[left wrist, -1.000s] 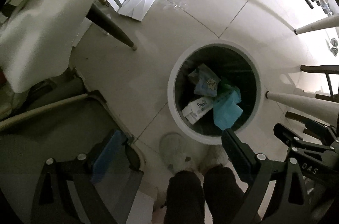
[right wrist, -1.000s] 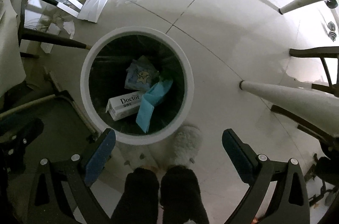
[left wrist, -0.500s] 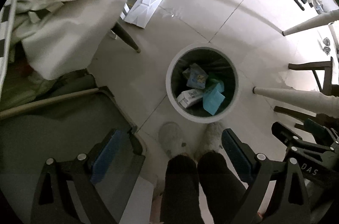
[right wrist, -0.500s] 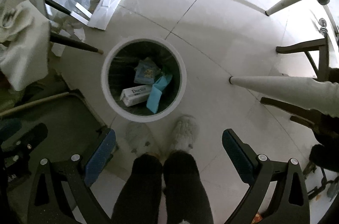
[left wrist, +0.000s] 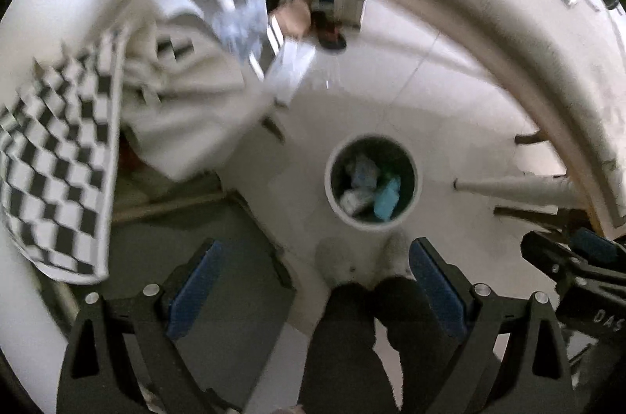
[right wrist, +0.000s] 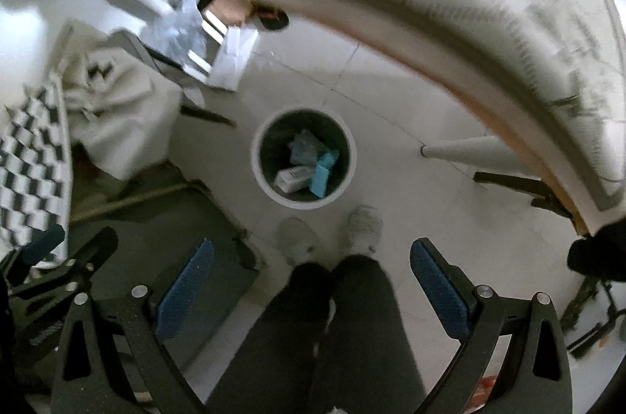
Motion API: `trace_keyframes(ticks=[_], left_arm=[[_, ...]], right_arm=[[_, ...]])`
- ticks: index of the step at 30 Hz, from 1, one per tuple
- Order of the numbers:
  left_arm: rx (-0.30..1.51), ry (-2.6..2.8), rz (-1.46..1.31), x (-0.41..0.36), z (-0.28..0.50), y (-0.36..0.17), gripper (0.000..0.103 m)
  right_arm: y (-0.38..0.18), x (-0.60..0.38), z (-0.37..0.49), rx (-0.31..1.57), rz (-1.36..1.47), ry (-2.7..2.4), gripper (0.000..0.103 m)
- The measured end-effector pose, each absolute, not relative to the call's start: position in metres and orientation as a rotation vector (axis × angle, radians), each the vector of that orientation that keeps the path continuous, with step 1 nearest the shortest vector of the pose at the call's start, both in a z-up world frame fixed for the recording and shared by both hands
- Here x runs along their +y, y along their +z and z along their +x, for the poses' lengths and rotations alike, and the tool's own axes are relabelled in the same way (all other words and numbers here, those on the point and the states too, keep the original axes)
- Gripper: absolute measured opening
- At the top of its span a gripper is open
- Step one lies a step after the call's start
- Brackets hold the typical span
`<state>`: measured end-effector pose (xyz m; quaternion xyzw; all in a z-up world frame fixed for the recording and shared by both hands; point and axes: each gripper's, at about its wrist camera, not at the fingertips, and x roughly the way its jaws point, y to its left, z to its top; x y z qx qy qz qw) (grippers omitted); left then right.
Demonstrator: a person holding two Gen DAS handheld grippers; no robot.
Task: Collect trash
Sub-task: 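Swing both tools back up toward the table, then grasp clear blister pack with left tool while right tool grasps foil blister pack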
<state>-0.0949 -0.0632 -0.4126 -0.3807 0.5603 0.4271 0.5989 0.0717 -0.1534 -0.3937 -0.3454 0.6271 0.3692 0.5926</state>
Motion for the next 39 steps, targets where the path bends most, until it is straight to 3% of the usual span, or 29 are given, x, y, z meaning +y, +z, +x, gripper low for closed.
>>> trace_keyframes(ticks=[6, 11, 20, 25, 31, 39], left_arm=[[1.237, 1.02, -0.812, -0.018, -0.051, -0.362, 0.097], [1.232, 1.042, -0.797, 0.028, 0.008, -0.354, 0.097], [1.263, 1.087, -0.974, 0.121, 0.095, -0.38, 0.097], [1.319, 1.023, -0.835, 0.151, 0.134, -0.389, 0.097], [1.422, 0.88, -0.563, 0.171, 0.172, -0.393, 0.097], [1.478, 0.484, -0.355, 0.153, 0.214, -0.385, 0.097]], right_arm=[[-0.332, -0.121, 0.138, 1.427, -0.608, 0.778, 0.102], [-0.304, -0.084, 0.239, 1.381, -0.484, 0.657, 0.102], [-0.339, 0.025, 0.378, 1.45, -0.41, 0.563, 0.101], [-0.377, 0.078, 0.399, 1.504, -0.454, 0.572, 0.101], [-0.389, 0.112, 0.376, 1.384, -0.657, 0.611, 0.074], [-0.379, 0.083, 0.38, 1.353, -0.783, 0.741, 0.068]])
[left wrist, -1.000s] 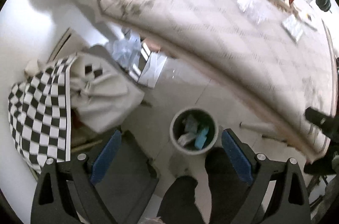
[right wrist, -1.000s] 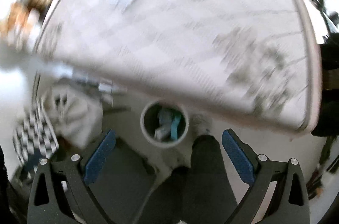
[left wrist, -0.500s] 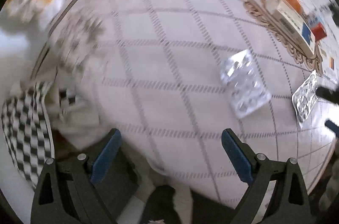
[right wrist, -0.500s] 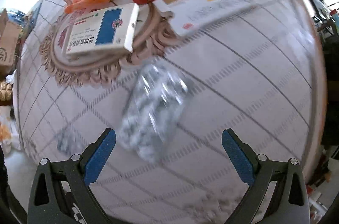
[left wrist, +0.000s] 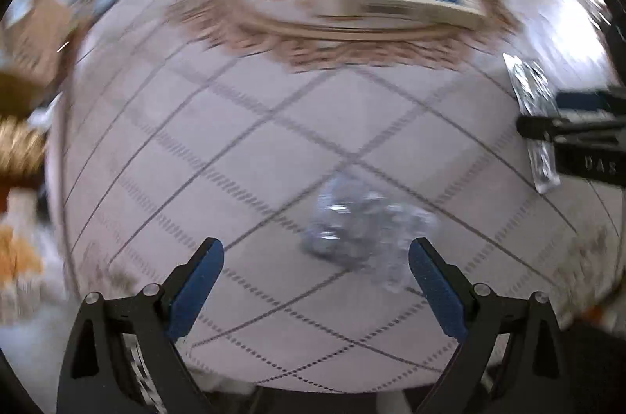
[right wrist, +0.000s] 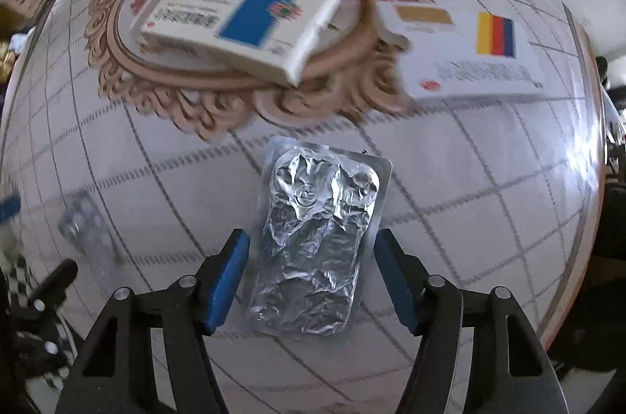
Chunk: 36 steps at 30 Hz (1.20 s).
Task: Collect trash
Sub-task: 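Grasp clear blister pack with left tool while right tool grasps foil blister pack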
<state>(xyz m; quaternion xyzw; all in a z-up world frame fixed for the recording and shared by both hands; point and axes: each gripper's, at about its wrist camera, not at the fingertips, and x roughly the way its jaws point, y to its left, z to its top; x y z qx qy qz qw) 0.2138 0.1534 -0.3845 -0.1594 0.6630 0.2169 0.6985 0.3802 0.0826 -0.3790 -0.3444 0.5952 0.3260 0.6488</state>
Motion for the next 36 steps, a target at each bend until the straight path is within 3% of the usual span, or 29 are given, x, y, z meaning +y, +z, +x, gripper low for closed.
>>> trace_keyframes(ticks=[11, 12, 14, 26, 36], left_arm=[[1.63, 0.259, -0.323, 0.129, 0.24, -0.419, 0.095], [1.62, 0.262, -0.332, 0.129, 0.239, -0.419, 0.092], [1.605, 0.252, -0.361, 0.133, 0.241, -0.416, 0.071], [1.481, 0.351, -0.413, 0.121, 0.252, -0.37, 0.069], [1.336, 0.606, -0.519, 0.126, 0.216, -0.322, 0.069]], right_arm=[[-0.377, 0.051, 0.407, 1.421, -0.715, 0.714, 0.068], [-0.376, 0.05, 0.408, 1.423, -0.709, 0.716, 0.068], [-0.378, 0.059, 0.405, 1.417, -0.703, 0.72, 0.068], [-0.357, 0.038, 0.402, 1.369, -0.695, 0.769, 0.068], [-0.321, 0.025, 0.371, 1.286, -0.711, 0.812, 0.068]])
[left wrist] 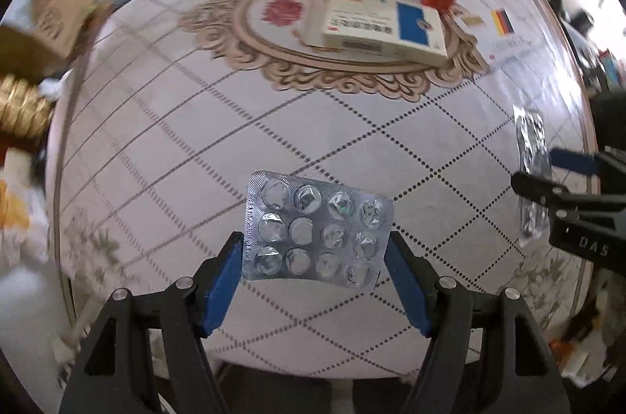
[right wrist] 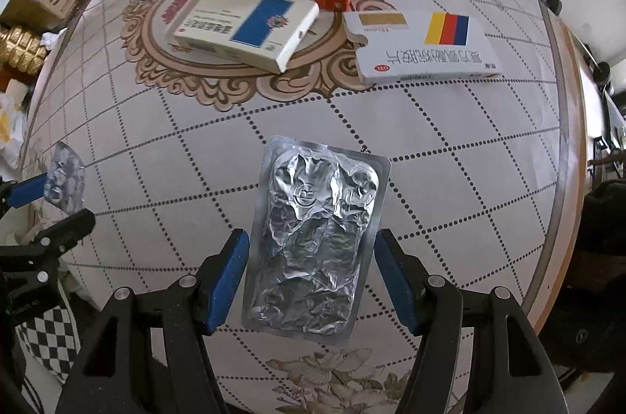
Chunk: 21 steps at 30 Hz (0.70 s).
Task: Collect trash
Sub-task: 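Grasp clear blister pack with left tool while right tool grasps foil blister pack, then carry both blister packs over the bin and open both tools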
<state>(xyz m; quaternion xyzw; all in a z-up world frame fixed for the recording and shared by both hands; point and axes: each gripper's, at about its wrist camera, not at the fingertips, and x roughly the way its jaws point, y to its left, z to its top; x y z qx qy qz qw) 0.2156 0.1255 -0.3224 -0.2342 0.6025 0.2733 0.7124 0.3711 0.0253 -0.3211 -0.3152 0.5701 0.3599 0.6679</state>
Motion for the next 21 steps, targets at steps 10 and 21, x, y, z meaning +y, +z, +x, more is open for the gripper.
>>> trace_keyframes(ticks=[10, 21], left_arm=[[1.186, 0.746, -0.614, 0.092, 0.136, -0.287, 0.069], [1.085, 0.814, -0.598, 0.022, 0.024, -0.27, 0.069]], right_arm=[[-0.287, -0.009, 0.311, 1.221, -0.693, 0.865, 0.068], [-0.262, -0.081, 0.194, 1.146, -0.676, 0.912, 0.068]])
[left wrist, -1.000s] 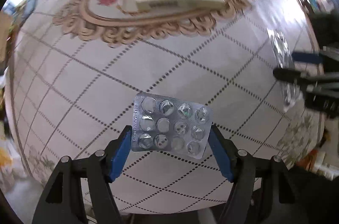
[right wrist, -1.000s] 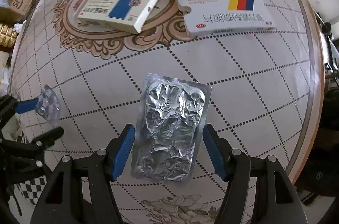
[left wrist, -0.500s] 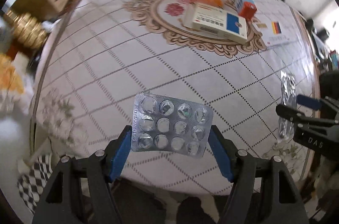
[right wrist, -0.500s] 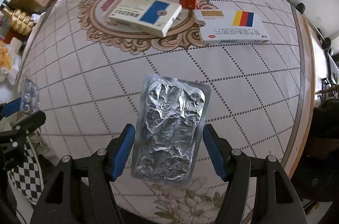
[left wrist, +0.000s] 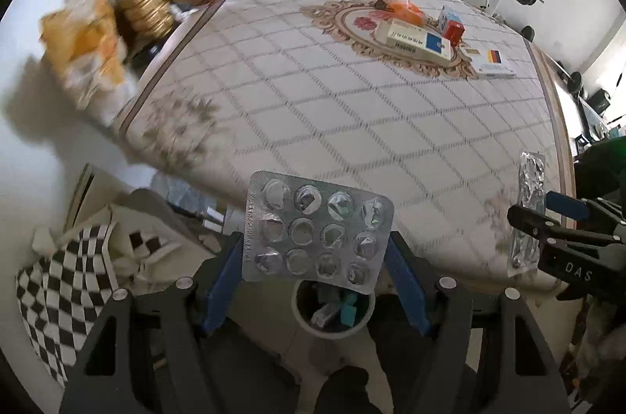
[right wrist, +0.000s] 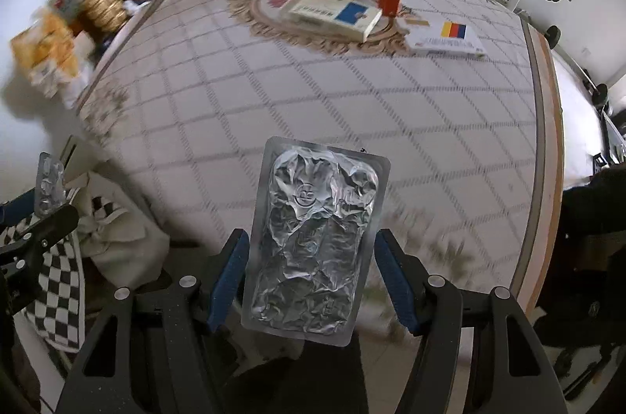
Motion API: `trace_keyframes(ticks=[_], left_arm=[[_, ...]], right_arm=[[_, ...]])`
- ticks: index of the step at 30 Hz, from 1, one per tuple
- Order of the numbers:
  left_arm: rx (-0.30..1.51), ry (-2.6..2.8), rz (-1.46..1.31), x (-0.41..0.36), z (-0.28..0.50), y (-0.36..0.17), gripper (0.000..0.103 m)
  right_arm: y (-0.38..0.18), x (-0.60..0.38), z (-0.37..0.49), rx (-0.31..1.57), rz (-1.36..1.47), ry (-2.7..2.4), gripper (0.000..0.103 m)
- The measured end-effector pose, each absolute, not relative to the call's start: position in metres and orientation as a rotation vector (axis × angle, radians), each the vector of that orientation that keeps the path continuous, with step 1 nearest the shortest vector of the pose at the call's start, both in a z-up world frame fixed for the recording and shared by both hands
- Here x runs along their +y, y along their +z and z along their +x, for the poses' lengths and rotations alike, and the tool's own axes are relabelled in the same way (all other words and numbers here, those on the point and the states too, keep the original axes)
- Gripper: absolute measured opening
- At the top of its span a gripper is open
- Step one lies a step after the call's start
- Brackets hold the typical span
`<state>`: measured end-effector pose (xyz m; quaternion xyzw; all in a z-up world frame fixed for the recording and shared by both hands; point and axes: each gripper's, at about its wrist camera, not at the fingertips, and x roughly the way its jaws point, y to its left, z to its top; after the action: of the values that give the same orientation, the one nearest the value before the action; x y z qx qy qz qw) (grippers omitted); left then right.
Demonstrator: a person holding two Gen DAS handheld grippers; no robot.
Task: Collect trash
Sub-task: 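Carry both blister packs over the bin and open both tools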
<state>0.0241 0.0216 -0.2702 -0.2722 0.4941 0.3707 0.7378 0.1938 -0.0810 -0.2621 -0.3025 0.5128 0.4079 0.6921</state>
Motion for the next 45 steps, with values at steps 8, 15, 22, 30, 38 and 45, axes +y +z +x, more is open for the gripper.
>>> trace_keyframes(ticks=[8, 15, 22, 30, 38, 45], left_arm=[[1.104, 0.793, -0.677, -0.028, -0.039, -0.305, 0.069], [1.186, 0.763, -0.82, -0.045, -0.062, -0.389, 0.069], [1.224, 0.709, -1.065, -0.032, -0.069, -0.527, 0.069], [1.197, 0.576, -1.352, 0.001, -0.063, -0.697, 0.07], [1.23, 0.542, -1.402, 0.004, -0.055, -0.779, 0.101], [1.226, 0.762, -1.276, 0.001, -0.083, -0.769, 0.101]], right_arm=[[-0.292, -0.134, 0.115, 1.2, -0.727, 0.9, 0.068], [-0.377, -0.161, 0.082, 1.318, -0.799, 0.865, 0.068], [-0.512, -0.176, 0.087, 1.526, -0.737, 0.818, 0.068], [-0.679, -0.181, 0.113, 1.678, -0.598, 0.795, 0.068], [-0.778, -0.151, 0.13, 1.709, -0.564, 0.842, 0.069], [-0.797, -0.136, 0.134, 1.719, -0.547, 0.928, 0.097]])
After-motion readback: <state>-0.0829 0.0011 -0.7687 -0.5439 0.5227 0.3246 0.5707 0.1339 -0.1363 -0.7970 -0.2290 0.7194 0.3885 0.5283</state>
